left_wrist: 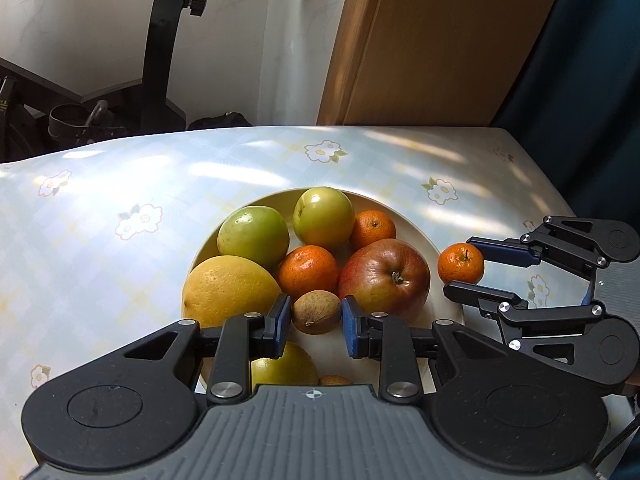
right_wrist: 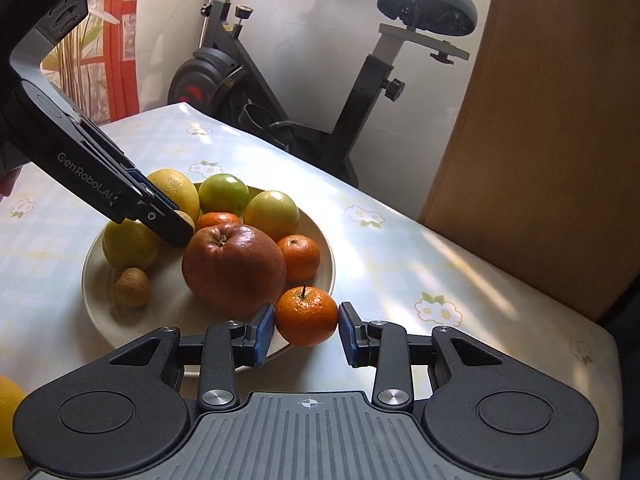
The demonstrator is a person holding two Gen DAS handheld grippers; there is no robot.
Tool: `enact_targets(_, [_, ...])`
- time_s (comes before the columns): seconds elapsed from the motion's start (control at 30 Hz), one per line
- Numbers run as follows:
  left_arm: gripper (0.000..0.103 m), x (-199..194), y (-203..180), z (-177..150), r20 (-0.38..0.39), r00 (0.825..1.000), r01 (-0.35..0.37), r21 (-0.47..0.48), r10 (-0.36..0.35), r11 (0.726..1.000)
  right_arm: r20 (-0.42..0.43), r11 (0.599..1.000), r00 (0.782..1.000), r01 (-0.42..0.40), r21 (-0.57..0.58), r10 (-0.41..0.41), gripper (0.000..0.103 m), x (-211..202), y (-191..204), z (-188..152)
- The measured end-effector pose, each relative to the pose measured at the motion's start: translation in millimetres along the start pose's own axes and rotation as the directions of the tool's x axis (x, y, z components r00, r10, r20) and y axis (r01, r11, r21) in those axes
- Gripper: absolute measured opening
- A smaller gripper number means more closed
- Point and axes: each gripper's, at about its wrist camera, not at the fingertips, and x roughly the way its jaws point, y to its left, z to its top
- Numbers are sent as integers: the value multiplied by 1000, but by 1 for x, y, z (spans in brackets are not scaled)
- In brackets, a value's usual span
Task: Organize fruits
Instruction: 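Carry the mandarin to the plate with the right tool while the left tool carries the kiwi there, then release the mandarin on the plate with the right tool while the left tool releases the kiwi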
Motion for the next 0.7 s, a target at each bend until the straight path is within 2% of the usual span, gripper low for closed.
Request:
enact_targets(0.23, [29, 0, 6, 1, -6, 1000, 20, -41, -20, 999, -17, 994, 999, 37, -106, -39, 32, 16, 9, 14])
enact_targets(0.33, [29, -1, 7, -1, 1, 1000, 24, -45, -24, 999, -9, 994, 999, 39, -98, -40, 33, 19, 8, 15])
enact_targets(0.47, [30, -4, 6, -4, 16, 1000, 22, -52, -21, 998, -8, 995, 999, 46, -85, -47, 43, 19, 4, 14])
enact_targets(0.57, [34, -9, 4, -4, 36, 999, 16, -36, -15, 999, -7, 996, 999, 44, -79, -45, 43, 16, 4, 12])
enact_targets(0.7, [34, -18, 2, -7, 61, 998, 7, -30, -5, 1000, 3, 997, 999, 45, -58, -45, 44, 7, 4, 10])
